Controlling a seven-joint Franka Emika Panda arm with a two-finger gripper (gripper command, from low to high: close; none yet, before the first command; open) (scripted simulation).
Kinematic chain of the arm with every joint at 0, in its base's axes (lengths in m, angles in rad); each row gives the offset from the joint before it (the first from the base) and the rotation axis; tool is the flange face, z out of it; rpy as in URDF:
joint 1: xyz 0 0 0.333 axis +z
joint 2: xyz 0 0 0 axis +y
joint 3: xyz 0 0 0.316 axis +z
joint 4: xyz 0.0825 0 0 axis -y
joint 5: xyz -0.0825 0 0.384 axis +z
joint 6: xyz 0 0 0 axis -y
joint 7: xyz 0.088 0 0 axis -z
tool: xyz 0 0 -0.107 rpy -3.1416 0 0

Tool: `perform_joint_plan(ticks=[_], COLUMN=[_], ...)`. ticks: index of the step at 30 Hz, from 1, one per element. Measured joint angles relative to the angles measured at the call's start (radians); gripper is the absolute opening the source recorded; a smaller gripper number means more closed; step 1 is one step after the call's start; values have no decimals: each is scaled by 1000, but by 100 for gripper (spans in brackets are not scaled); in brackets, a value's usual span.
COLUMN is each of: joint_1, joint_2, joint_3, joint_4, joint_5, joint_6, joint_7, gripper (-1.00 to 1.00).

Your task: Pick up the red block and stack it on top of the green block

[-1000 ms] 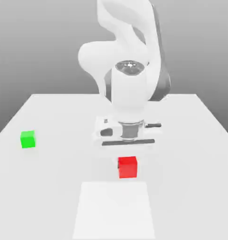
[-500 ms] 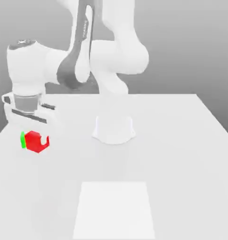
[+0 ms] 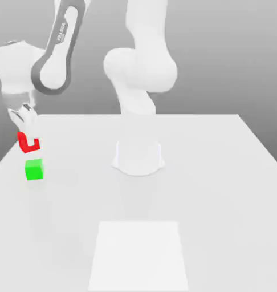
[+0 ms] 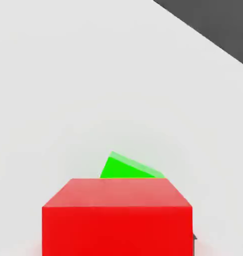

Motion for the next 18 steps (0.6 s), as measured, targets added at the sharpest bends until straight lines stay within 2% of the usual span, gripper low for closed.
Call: perform_joint_plan(ticks=[11,18], joint_1=[98,94], joint_2=[139,229], joint_3=[-36,18], joint_4=[0,5], joint_5=[228,422], joint_6=[115,175], joint_7=[-157,-296], gripper=[-100,-100])
